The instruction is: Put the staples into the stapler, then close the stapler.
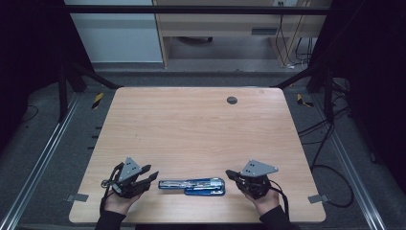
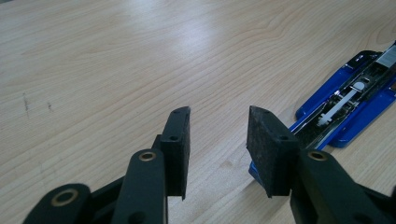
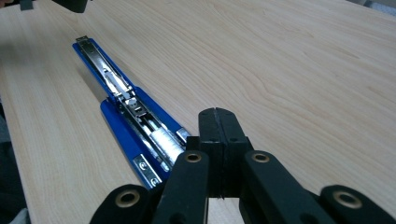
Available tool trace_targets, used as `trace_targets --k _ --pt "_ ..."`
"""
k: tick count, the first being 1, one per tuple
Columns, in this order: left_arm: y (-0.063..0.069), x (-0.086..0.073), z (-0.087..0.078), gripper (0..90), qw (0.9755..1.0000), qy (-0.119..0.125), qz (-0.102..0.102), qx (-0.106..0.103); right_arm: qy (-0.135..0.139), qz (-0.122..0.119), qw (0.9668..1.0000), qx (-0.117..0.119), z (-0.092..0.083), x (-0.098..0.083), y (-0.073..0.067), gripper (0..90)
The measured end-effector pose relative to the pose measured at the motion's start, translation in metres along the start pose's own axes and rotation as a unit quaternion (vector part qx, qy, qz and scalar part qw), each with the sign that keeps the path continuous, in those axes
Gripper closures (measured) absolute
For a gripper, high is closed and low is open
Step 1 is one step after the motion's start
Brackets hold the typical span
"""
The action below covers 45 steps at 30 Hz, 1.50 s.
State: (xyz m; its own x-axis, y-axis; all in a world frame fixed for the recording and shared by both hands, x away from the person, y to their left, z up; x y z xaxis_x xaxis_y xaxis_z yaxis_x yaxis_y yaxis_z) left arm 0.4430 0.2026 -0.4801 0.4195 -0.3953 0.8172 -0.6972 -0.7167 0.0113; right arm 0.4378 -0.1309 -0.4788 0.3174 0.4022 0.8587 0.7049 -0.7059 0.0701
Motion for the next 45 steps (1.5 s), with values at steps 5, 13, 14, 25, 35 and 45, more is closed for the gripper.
trace_targets --k 5,13,14,25,35,45 --pt "0.0 -0.001 0.001 54.6 1.0 -0.005 0.0 -0.005 -0.001 0.003 1.0 -0.006 -0.002 -0.005 -0.004 90.0" --pt "-0.001 0.0 -0.002 47.2 0.9995 -0.011 0.002 -0.03 -0.002 0.008 1.0 -0.001 -0.002 -0.009 -0.012 90.0" --pt "0.0 0.0 -0.001 47.1 0.9992 -0.015 0.004 -0.037 -0.004 0.008 1.0 0.003 -0.001 -0.009 -0.013 90.0" --pt "0.006 0.0 0.001 46.1 0.9985 -0.024 0.016 -0.046 -0.019 0.003 0.9994 0.028 0.004 -0.014 -0.021 90.0" --pt "0.012 -0.002 0.005 42.9 0.9953 -0.044 0.045 -0.074 -0.045 -0.003 0.9977 0.05 0.009 -0.023 -0.031 90.0" --pt "0.011 0.004 0.007 41.3 0.9857 -0.068 0.084 -0.13 -0.059 -0.009 0.9971 0.048 0.015 -0.029 -0.033 90.0"
Point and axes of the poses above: each handheld gripper's, and its own axes: z roughly forward along the jaws, x roughly out of its top, y roughly to its right, the point moved 5 cm from there along z, roughly forward along the jaws, and after that the axes turned 6 degrees about -x, right-handed, at the moved point
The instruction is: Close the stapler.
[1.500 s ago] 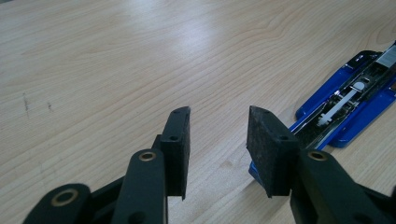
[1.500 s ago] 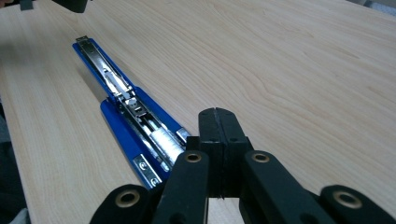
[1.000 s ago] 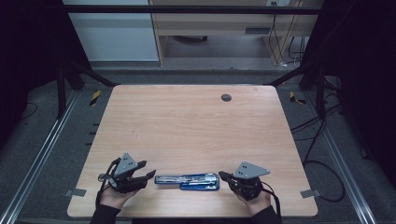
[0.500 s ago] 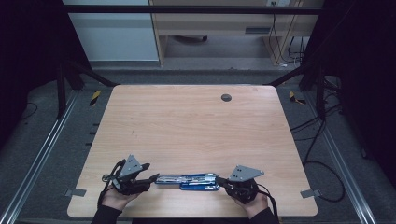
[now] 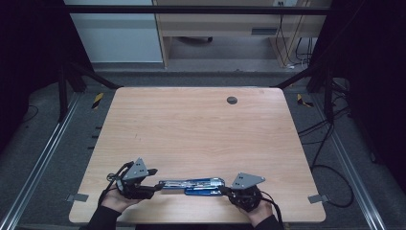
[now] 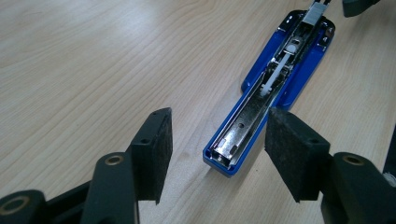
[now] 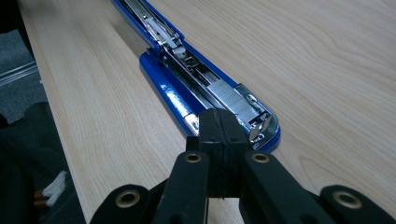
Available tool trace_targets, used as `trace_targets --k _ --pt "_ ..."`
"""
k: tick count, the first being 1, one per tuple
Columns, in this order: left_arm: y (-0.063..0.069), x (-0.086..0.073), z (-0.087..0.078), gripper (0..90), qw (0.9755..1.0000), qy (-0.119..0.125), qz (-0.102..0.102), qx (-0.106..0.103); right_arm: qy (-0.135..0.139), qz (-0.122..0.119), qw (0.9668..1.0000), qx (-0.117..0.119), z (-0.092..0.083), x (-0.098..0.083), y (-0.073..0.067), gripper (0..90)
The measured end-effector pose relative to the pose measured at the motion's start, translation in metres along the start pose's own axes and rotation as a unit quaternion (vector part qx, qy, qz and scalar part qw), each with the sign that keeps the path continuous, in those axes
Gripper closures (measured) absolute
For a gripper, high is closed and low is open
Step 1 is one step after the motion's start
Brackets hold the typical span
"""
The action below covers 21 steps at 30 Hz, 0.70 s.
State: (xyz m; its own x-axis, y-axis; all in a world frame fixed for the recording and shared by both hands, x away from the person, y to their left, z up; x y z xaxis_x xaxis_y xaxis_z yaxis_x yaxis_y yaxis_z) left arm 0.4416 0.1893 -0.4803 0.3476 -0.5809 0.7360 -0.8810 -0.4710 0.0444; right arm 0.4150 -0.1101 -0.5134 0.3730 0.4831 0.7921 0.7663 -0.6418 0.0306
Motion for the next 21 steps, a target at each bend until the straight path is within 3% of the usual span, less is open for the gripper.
trace_targets --k 10,21 --pt "-0.003 -0.003 0.011 39.8 0.9984 -0.031 0.019 -0.045 -0.008 0.001 1.0 0.003 0.005 -0.002 0.002 90.0" --pt "-0.004 -0.012 0.027 39.8 0.9948 -0.07 0.034 -0.066 -0.012 0.001 0.9999 0.005 0.006 -0.002 0.002 90.0"
Point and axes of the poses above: each handheld gripper's, and its own axes: z roughly forward along the jaws, x roughly out of its top, y roughly to its right, the point moved 5 cm from there along z, roughly forward along the jaws, and after that the axes turned 6 degrees about -x, right-handed, at the moved point
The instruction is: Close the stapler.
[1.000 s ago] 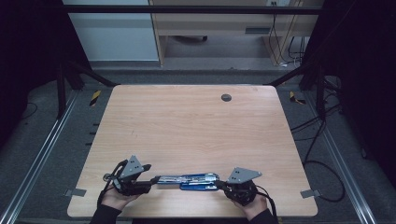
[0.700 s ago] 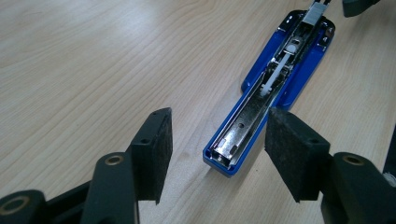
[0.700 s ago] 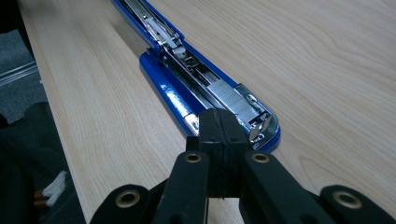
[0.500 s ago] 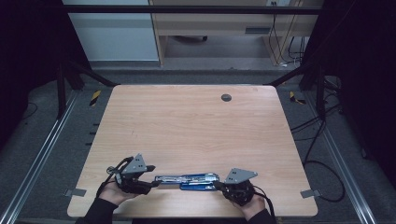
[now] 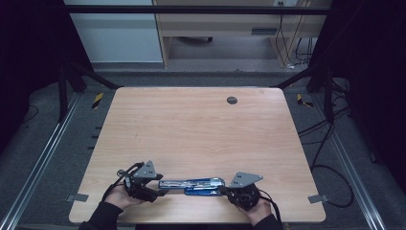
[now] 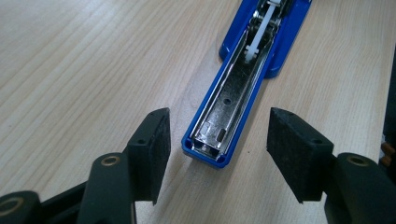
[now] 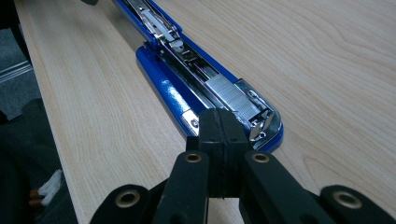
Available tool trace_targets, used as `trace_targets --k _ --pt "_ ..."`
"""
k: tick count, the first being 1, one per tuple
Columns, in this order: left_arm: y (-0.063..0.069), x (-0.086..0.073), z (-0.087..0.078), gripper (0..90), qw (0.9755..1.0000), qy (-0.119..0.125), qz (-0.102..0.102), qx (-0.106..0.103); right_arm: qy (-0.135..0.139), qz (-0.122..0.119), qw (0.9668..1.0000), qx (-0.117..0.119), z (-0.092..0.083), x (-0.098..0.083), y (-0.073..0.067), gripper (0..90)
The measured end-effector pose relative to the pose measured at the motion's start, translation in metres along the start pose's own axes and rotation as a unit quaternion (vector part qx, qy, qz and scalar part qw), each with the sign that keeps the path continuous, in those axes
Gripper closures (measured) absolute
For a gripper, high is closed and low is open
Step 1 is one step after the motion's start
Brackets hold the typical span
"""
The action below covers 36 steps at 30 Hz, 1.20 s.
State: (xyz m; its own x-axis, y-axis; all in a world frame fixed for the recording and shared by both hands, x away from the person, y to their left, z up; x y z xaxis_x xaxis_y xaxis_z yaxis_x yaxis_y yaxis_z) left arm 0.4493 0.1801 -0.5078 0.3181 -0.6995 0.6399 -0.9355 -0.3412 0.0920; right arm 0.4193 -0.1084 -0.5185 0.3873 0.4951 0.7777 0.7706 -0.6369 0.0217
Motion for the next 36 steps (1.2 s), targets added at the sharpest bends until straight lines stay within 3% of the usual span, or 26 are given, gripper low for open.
trace_targets --k 17,30,36 --pt "-0.0032 0.002 0.0082 52.1 0.9999 -0.005 0.004 -0.009 -0.009 0.0 0.9999 -0.007 0.0066 -0.0018 0.0017 90.0" --pt "-0.0037 0.002 0.0088 53.1 0.9999 -0.003 0.001 -0.016 -0.008 -0.001 0.9999 -0.008 0.0076 -0.0016 0.0007 90.0" --pt "-0.0042 0.0026 0.007 54.0 0.9997 -0.01 0.011 -0.018 -0.007 -0.001 0.9999 -0.008 0.0076 -0.0017 0.0007 90.0"
Point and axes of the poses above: each handheld gripper's, and its own axes: z roughly forward along the jaws, x roughly out of its top, y roughly to its right, the point moved 5 cm from there along z, roughly forward along the jaws, and after that the axes turned 6 degrees about -x, right-handed, at the moved point
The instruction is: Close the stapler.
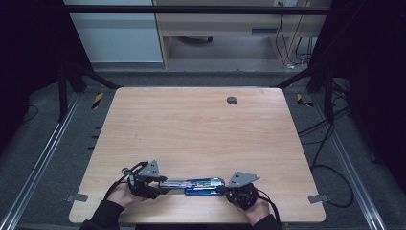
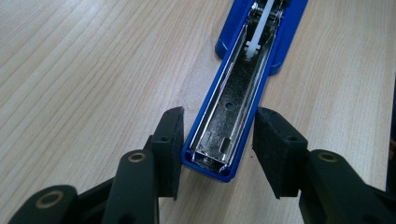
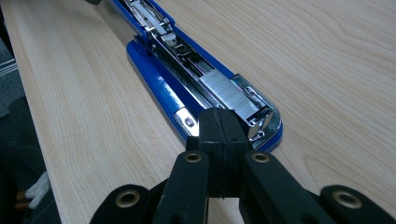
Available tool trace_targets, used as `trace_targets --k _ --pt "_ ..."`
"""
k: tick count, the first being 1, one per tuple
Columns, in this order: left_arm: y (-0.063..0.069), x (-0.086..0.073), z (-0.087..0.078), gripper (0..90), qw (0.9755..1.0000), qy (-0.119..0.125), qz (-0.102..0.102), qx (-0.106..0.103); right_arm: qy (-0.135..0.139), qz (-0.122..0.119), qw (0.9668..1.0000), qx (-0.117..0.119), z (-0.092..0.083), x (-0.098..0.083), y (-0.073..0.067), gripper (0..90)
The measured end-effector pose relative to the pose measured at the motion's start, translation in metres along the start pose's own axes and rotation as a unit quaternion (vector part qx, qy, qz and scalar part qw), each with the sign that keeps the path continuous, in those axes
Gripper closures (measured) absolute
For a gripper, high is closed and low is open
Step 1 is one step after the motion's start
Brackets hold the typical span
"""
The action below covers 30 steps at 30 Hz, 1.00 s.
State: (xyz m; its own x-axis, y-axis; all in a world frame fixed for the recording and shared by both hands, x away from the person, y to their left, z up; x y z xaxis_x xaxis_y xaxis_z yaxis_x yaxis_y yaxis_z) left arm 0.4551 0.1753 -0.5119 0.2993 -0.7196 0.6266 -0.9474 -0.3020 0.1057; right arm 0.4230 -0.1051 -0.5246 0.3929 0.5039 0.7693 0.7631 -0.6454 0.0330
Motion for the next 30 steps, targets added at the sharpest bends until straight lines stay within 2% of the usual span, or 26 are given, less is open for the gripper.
trace_targets --k 4,5,15,20,21,25,29,30 --pt "0.001 0.001 -0.003 54.7 0.9999 0.01 -0.001 -0.004 0.0 -0.001 1.0 -0.002 0.0 0.0 0.0 90.0" --pt "0.0 0.001 -0.004 54.7 1.0 0.006 0.004 -0.003 0.0 -0.002 1.0 -0.001 0.0 0.0 0.0 90.0" --pt "0.0 0.004 -0.005 55.5 0.9999 0.002 0.012 -0.008 -0.001 -0.002 1.0 0.0 0.0 0.0 0.0 90.0" --pt "-0.002 0.005 -0.007 56.3 0.9996 -0.01 0.02 -0.019 0.0 -0.003 1.0 0.001 0.0 0.0 0.0 90.0" --pt "-0.002 0.006 -0.007 56.4 0.9997 -0.006 0.017 -0.019 0.0 -0.003 1.0 0.001 0.0 0.0 0.0 90.0" --pt "-0.002 0.009 -0.011 57.1 0.9993 -0.009 0.028 -0.023 -0.002 -0.003 1.0 0.002 0.0 0.0 0.0 90.0" --pt "-0.003 0.013 -0.017 58.4 0.9989 0.013 0.021 -0.038 -0.002 -0.004 1.0 0.002 0.0 0.0 0.001 90.0" --pt "-0.003 0.014 -0.018 58.8 0.9989 0.012 0.024 -0.038 -0.002 -0.004 1.0 0.002 0.0 0.0 0.0 90.0"
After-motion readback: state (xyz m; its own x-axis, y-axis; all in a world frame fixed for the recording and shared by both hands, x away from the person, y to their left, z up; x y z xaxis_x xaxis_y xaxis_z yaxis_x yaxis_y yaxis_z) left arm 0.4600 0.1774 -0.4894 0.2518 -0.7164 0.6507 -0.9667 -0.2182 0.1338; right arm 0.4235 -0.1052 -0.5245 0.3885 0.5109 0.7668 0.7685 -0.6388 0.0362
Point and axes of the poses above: each handheld gripper's, and its own axes: z roughly forward along the jaws, x roughly out of its top, y roughly to its right, the point moved 5 cm from there along z, roughly forward along the jaws, and after that the axes turned 6 degrees about -x, right-handed, at the moved point
